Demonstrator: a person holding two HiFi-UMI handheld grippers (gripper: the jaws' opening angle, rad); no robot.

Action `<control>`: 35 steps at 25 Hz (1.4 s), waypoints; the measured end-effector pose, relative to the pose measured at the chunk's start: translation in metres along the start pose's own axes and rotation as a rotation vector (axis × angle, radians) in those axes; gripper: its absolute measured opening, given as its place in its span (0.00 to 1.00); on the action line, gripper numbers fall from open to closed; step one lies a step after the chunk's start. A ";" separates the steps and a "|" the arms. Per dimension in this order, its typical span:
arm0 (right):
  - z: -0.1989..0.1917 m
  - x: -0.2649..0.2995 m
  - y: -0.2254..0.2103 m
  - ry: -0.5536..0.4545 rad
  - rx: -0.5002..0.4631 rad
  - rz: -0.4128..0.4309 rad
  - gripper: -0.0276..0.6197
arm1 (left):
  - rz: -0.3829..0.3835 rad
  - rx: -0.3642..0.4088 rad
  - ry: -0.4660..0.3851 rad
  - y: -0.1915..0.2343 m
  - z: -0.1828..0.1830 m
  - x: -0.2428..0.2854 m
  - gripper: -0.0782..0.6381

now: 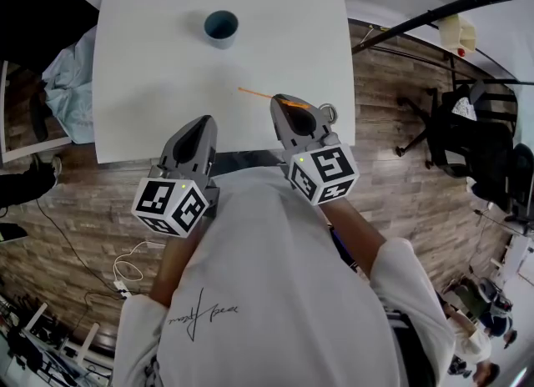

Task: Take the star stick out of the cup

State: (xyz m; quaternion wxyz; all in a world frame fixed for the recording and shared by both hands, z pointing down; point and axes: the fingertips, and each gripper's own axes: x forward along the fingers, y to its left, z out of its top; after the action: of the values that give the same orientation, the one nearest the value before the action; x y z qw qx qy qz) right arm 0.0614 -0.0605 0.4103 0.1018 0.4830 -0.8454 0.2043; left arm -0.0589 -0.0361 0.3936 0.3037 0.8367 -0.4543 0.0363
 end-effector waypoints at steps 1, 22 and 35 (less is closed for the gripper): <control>0.000 0.000 0.001 0.003 0.000 0.010 0.08 | 0.000 -0.001 0.000 0.000 0.000 0.000 0.12; 0.007 0.010 0.010 0.049 -0.007 0.132 0.08 | 0.000 -0.012 0.006 0.011 0.004 -0.001 0.11; 0.012 0.017 0.016 0.072 -0.007 0.195 0.08 | 0.011 -0.011 0.003 0.015 0.007 -0.002 0.12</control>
State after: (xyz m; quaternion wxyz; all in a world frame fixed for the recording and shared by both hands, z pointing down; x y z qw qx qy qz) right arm 0.0387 -0.0719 0.4020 0.1134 0.3905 -0.8848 0.2276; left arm -0.0730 -0.0446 0.3946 0.3090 0.8323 -0.4587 0.0367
